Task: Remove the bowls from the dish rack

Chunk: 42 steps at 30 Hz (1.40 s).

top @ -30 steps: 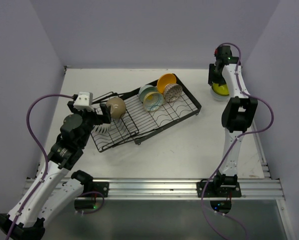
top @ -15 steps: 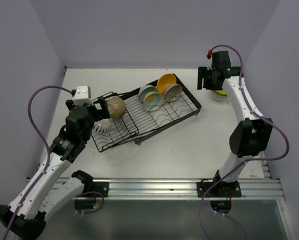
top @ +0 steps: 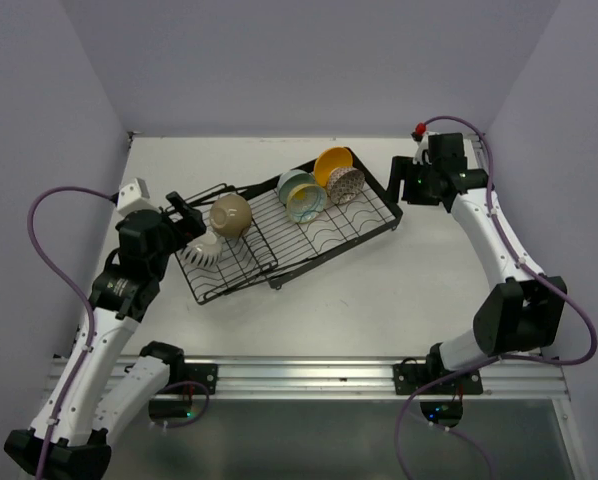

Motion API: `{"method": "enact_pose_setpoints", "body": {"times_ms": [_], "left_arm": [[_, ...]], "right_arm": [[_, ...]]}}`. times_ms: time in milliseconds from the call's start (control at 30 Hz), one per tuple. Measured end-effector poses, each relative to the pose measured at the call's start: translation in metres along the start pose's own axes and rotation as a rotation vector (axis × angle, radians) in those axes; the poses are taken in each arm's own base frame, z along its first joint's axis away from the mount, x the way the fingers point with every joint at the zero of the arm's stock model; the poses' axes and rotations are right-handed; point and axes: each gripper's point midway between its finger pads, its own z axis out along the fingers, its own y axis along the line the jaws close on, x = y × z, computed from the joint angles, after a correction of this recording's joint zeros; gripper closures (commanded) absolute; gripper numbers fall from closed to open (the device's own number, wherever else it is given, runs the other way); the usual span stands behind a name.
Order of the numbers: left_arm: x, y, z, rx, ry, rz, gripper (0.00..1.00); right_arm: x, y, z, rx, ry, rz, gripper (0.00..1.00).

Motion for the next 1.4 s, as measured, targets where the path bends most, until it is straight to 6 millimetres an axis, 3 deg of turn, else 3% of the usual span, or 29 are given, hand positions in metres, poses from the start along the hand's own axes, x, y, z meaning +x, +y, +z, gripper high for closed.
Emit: {"method": "enact_pose_setpoints", "body": {"times_ms": [100, 233, 533, 800, 1067, 1400], "left_arm": [[-0.002, 0.014, -0.002, -0.027, -0.001, -0.061, 0.00], [0.002, 0.014, -0.001, -0.017, 0.026, -0.100, 0.00], [0.042, 0.030, -0.001, -0.070, 0.154, -0.142, 0.00], [0.050, 0.037, -0.007, -0.092, 0.168, -0.166, 0.00], [0.073, 0.045, 0.001, -0.130, 0.229, -0.170, 0.00], [0.068, 0.043, 0.004, -0.120, 0.205, -0.177, 0.00]], "right_arm": [[-0.001, 0.006, -0.008, -0.028, -0.030, -0.001, 0.28], [0.000, 0.009, -0.009, -0.046, -0.042, 0.003, 0.28], [0.011, 0.013, -0.001, -0.074, -0.023, 0.011, 0.28], [0.009, 0.018, -0.001, -0.096, -0.028, 0.013, 0.27], [0.013, 0.018, 0.002, -0.097, -0.022, 0.013, 0.27], [0.012, 0.019, 0.002, -0.099, -0.028, 0.011, 0.27]]}}
